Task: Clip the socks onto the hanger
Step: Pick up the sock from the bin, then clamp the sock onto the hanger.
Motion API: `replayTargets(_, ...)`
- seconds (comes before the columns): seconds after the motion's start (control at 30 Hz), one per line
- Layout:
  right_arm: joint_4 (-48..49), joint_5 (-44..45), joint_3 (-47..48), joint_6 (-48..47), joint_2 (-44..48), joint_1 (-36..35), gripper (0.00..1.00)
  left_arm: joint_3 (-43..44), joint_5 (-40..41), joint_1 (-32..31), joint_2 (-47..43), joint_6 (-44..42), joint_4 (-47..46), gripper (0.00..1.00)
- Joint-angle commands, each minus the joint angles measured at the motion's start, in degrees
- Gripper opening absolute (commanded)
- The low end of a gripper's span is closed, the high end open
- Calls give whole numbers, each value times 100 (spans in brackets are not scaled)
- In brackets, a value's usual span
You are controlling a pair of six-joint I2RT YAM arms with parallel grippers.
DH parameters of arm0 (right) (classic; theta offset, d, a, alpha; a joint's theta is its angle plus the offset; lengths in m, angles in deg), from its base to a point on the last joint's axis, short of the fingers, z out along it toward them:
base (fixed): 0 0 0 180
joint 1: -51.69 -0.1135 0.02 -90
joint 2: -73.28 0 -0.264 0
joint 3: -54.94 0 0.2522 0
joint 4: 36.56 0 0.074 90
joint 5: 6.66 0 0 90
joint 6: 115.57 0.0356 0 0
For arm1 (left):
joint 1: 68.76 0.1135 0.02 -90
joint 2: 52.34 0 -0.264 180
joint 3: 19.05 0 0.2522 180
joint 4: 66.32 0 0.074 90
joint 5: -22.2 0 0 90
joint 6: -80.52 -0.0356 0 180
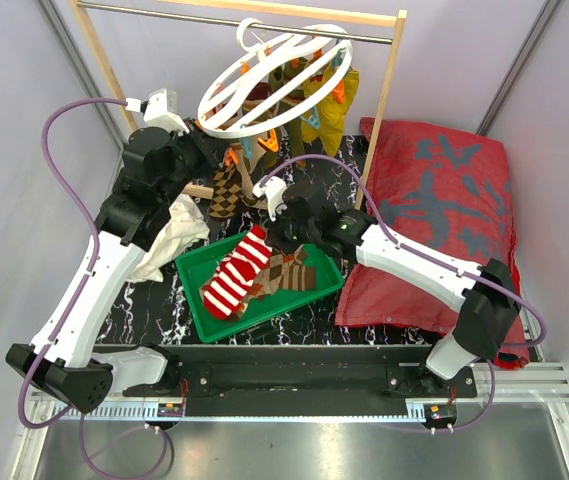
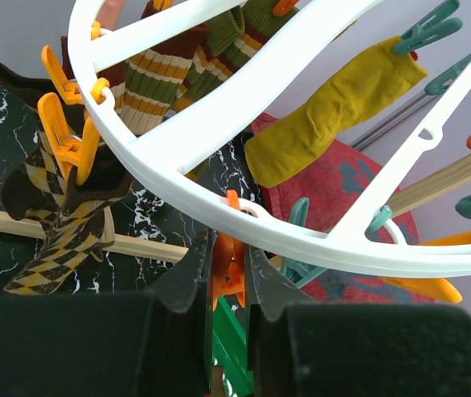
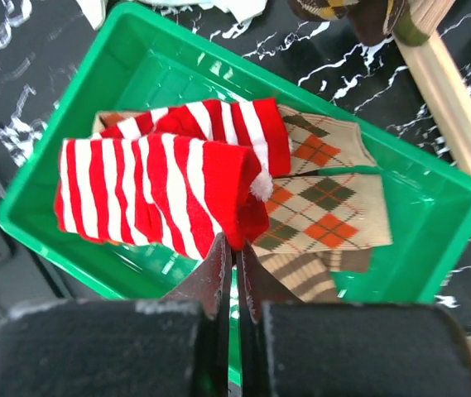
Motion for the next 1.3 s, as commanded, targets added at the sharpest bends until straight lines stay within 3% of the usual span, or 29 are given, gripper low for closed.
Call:
replayTargets(0.0,-259,292,149,-894,319,-103,1,206,-131,0,-125,62,-132,7)
replayTargets(0.33,768,345,175,-2450,1075,-173,0,224,-631,0,-90,-78,-281,7)
replayTargets(0.67,1595,372,447,-3521,900,-173,0,101,-1387,0,-133,-210,-773,7)
replayTargets(1.27,2044,1136,940,-4296,398,-164,0,-242,-1634,0,-283,-702,-870,6)
